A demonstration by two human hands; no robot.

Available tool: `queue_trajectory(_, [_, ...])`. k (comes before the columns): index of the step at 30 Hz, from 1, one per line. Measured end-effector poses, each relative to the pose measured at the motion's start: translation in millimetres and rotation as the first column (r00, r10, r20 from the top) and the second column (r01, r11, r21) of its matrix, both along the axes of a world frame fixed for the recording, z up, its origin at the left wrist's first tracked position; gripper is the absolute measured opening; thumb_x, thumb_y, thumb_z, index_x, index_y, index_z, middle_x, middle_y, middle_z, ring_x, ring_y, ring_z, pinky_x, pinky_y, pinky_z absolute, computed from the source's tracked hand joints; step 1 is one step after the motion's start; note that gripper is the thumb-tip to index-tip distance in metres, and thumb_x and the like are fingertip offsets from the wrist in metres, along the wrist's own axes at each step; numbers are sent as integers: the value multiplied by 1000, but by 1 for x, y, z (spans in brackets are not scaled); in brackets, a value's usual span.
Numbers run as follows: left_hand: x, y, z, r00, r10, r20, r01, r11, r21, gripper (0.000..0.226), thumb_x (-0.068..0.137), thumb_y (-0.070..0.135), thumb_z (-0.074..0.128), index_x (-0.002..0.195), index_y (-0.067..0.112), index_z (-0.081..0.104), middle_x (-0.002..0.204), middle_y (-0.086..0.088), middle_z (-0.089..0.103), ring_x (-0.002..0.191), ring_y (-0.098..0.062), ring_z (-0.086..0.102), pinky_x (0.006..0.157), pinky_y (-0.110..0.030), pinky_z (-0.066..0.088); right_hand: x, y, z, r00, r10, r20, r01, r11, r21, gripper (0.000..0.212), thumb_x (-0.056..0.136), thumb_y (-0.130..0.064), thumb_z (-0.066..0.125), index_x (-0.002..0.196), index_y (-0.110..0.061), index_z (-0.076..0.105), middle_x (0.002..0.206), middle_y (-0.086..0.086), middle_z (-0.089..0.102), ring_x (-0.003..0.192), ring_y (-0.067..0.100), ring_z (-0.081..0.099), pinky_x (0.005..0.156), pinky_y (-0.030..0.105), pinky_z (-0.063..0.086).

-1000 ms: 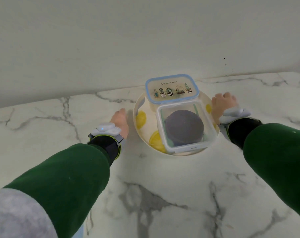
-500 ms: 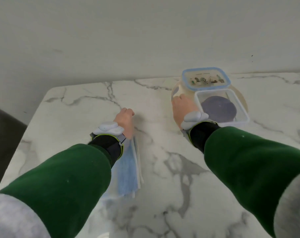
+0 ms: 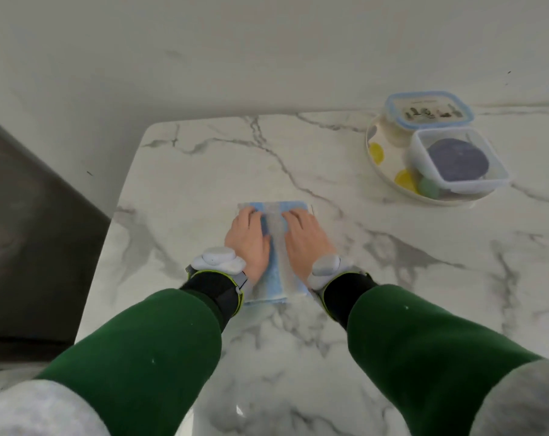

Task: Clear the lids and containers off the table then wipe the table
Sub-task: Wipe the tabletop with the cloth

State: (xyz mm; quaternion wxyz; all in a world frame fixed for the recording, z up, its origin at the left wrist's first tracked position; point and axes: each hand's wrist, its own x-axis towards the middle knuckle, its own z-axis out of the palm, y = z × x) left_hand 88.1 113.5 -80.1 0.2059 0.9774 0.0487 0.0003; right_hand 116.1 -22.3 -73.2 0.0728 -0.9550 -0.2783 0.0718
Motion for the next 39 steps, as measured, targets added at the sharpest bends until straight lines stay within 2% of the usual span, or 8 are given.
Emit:
queue_trajectory(3, [-11, -8, -14, 995, -64, -75, 67, 997, 42, 57, 101, 27, 35, 149, 1, 19, 157, -12, 16, 146, -24, 18, 117, -29, 12, -11, 3, -18, 997, -54, -59, 46, 991, -126, 56, 102, -27, 19, 151, -4, 3, 159, 11, 0, 148, 26, -5, 121, 36, 3])
queue_trajectory(6, [-11, -11, -27, 993, -53, -102, 64, 992, 112, 60, 102, 32, 24, 152, 6, 6, 161, -8, -2, 150, -21, -2, 121, -33, 0, -16, 6, -30, 989, -145, -42, 142, 988, -65, 56, 102, -30, 13, 150, -9, -5, 159, 11, -11, 147, 25, -14, 121, 35, -5])
queue_trajectory(11, [15, -5, -28, 994, -89, -64, 98, 982, 164, 60, 101, 31, 18, 152, 4, -1, 161, -11, -9, 150, -23, -8, 121, -32, -5, 13, 8, -37, 980, -199, 32, 199, 980, -8, 55, 101, -32, 12, 151, -16, -3, 159, 9, -10, 147, 23, -11, 119, 33, -8])
queue_trajectory(16, [62, 0, -25, 992, -112, -50, 119, 982, 150, 58, 101, 26, 21, 152, 4, 0, 161, -11, -7, 150, -22, -7, 122, -31, -3, 63, 5, -35, 980, -201, -7, 201, 978, 54, 54, 102, -31, 14, 152, -16, -1, 160, 5, -6, 148, 18, -8, 121, 31, -4])
queue_trajectory(23, [128, 12, -26, 994, -109, -5, 108, 978, 181, 54, 101, 24, 23, 151, 5, 15, 160, -10, 8, 150, -21, 4, 122, -28, 3, 127, 9, -33, 974, -227, 13, 225, 970, 96, 52, 101, -33, 21, 151, -24, 10, 156, 1, 18, 144, 17, 13, 117, 28, 7])
queue_trajectory(27, [159, 13, -25, 997, -71, 41, 63, 982, 180, 51, 100, 22, 25, 148, 3, 26, 158, -12, 15, 149, -23, 9, 122, -31, 8, 161, 14, -32, 984, -180, 4, 179, 979, 95, 53, 102, -31, 21, 152, -20, 9, 159, 4, 6, 148, 18, 1, 120, 28, -2])
queue_trajectory(31, [194, 18, -22, 995, -92, 33, 84, 980, 183, 51, 100, 22, 25, 147, 3, 27, 160, -13, 7, 150, -23, 3, 123, -31, 7, 194, 19, -32, 984, -177, 24, 175, 983, 54, 54, 102, -30, 20, 152, -16, 7, 160, 9, -7, 148, 20, -10, 121, 32, -4])
queue_trajectory(39, [256, 24, -24, 998, -54, -26, 59, 959, 276, 60, 100, 24, 23, 152, 3, 2, 161, -11, -5, 150, -23, -6, 123, -32, 1, 248, 36, -32, 973, -228, 31, 227, 973, 49, 55, 101, -28, 22, 152, -13, 8, 160, 12, -5, 148, 22, -8, 121, 34, -2])
